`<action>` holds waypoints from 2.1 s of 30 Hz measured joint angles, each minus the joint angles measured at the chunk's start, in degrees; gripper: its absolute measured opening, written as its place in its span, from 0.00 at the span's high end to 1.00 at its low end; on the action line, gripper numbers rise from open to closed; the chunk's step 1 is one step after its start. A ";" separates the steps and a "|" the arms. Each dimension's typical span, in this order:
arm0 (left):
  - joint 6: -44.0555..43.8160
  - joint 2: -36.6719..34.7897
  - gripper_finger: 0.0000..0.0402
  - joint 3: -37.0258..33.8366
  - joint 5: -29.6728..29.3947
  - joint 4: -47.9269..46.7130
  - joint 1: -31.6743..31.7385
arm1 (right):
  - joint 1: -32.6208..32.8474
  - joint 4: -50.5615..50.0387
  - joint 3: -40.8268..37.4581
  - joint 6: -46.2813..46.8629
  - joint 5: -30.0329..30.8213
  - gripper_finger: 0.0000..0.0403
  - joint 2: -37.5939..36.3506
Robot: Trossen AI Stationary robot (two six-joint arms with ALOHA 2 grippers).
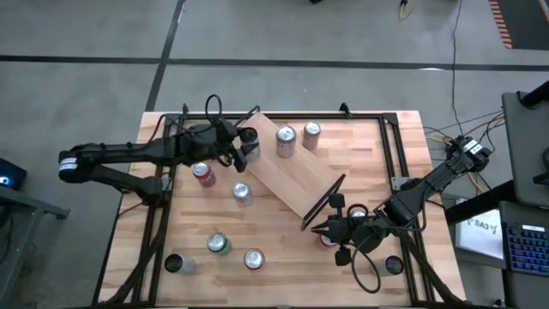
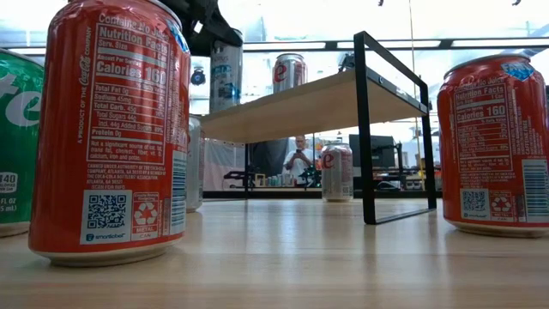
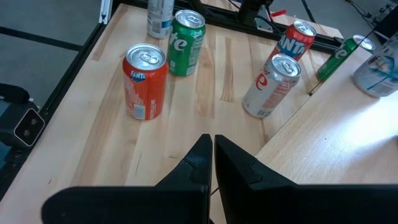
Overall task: Place canned beverage on shelf
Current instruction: Put the top blue soda can on the shelf
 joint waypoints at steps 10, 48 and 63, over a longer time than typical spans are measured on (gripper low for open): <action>-0.10 0.09 0.38 0.00 -1.01 0.48 0.04 | 0.00 0.01 -0.01 0.00 0.02 0.98 0.00; 0.16 -2.98 0.27 11.27 -0.98 -16.01 -1.10 | -2.63 1.81 2.11 0.13 0.11 0.98 -0.04; 3.93 -12.02 0.42 -2.49 -15.74 -2.79 -23.38 | -18.16 2.30 11.55 -5.60 -0.07 0.98 6.02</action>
